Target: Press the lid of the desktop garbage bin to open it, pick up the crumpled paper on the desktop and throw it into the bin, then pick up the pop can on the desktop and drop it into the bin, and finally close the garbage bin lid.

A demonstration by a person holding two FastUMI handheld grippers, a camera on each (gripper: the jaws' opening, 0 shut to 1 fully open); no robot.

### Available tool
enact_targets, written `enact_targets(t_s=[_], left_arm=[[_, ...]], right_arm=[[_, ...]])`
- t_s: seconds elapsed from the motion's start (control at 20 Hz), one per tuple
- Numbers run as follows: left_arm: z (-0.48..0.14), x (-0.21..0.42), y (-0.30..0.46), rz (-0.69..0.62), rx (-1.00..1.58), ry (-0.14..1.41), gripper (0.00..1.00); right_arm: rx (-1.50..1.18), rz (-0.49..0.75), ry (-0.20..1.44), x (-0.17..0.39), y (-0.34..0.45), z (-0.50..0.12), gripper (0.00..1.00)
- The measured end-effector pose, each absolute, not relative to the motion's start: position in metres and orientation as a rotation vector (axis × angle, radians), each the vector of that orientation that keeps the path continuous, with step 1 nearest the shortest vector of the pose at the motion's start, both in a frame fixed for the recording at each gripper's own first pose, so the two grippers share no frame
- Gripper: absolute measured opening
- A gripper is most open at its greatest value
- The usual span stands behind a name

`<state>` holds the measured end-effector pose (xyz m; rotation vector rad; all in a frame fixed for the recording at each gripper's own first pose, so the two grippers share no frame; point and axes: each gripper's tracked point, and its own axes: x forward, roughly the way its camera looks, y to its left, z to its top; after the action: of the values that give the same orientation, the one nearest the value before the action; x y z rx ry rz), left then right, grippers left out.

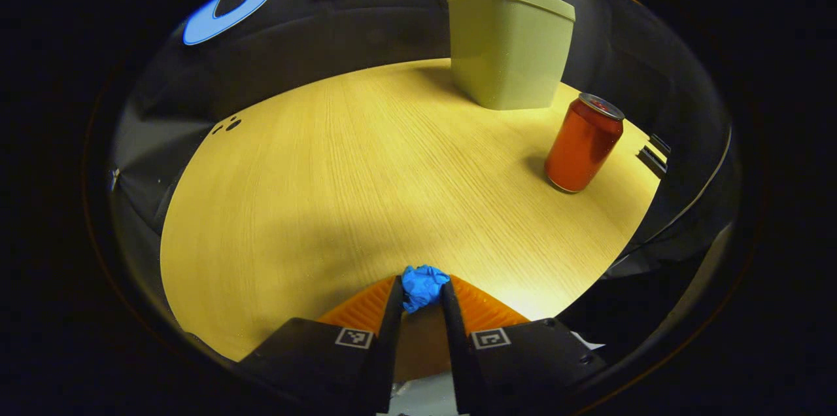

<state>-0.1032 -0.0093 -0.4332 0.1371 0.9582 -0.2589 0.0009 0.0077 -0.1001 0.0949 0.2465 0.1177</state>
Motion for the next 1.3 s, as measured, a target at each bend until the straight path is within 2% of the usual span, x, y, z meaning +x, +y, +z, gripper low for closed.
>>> enact_targets(t_s=[0.05, 0.1, 0.2, 0.3, 0.4, 0.5, 0.7, 0.9, 0.95, 1.0, 1.3], left_arm=[[-0.433, -0.102, -0.009, -0.260, 0.140, 0.958, 0.38], [-0.430, -0.099, -0.008, -0.255, 0.139, 0.952, 0.41], [-0.413, -0.088, -0.007, -0.242, 0.118, 0.910, 0.34], [-0.387, -0.071, -0.007, -0.231, 0.097, 0.850, 0.37], [-0.356, -0.052, -0.005, -0.218, 0.081, 0.780, 0.34], [-0.324, -0.031, -0.006, -0.207, 0.059, 0.710, 0.41], [-0.261, 0.012, -0.015, -0.209, 0.001, 0.571, 0.37], [-0.198, 0.060, -0.047, -0.272, -0.060, 0.438, 0.37], [-0.189, 0.070, -0.056, -0.293, -0.074, 0.415, 0.33], [-0.178, 0.081, -0.065, -0.314, -0.083, 0.395, 0.37], [-0.130, 0.143, -0.120, -0.424, -0.060, 0.289, 0.37]], right_arm=[[0.093, 0.118, 0.248, 0.000, 0.008, -0.100, 0.84], [0.093, 0.118, 0.251, 0.000, 0.008, -0.102, 0.84], [0.097, 0.118, 0.255, 0.000, 0.009, -0.104, 0.84], [0.097, 0.118, 0.256, -0.002, 0.010, -0.105, 0.84], [0.098, 0.120, 0.258, -0.002, 0.013, -0.107, 0.84], [0.106, 0.119, 0.261, -0.003, 0.013, -0.109, 0.84], [0.117, 0.114, 0.271, -0.006, 0.014, -0.114, 0.84], [0.116, 0.099, 0.291, -0.013, 0.009, -0.121, 0.84], [0.117, 0.093, 0.296, -0.015, 0.007, -0.122, 0.84], [0.117, 0.085, 0.297, -0.017, 0.004, -0.124, 0.84], [0.112, 0.028, 0.312, -0.030, -0.015, -0.127, 0.84]])
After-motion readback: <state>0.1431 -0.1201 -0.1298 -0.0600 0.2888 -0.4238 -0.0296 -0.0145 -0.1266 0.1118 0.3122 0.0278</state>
